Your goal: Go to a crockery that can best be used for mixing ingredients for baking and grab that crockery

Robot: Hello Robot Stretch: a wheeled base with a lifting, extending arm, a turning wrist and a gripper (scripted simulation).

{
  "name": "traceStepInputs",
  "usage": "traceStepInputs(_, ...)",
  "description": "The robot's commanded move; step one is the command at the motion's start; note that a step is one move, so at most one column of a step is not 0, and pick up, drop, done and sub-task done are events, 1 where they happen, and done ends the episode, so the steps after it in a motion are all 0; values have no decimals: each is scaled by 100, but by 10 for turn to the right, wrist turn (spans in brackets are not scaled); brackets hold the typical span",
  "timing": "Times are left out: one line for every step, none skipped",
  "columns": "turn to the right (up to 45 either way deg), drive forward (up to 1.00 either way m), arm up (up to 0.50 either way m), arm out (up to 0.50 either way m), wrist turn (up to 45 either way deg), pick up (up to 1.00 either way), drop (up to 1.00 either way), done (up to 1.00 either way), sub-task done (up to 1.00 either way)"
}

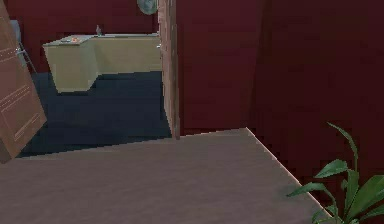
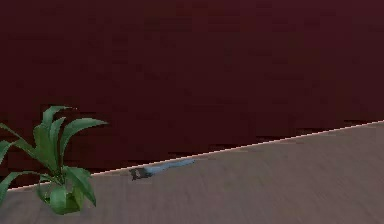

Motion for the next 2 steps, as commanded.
traceStepInputs(0,45,0,0,0,0,0,0,0)
traceStepInputs(-300,0,0,0,0,0,0,0,0)
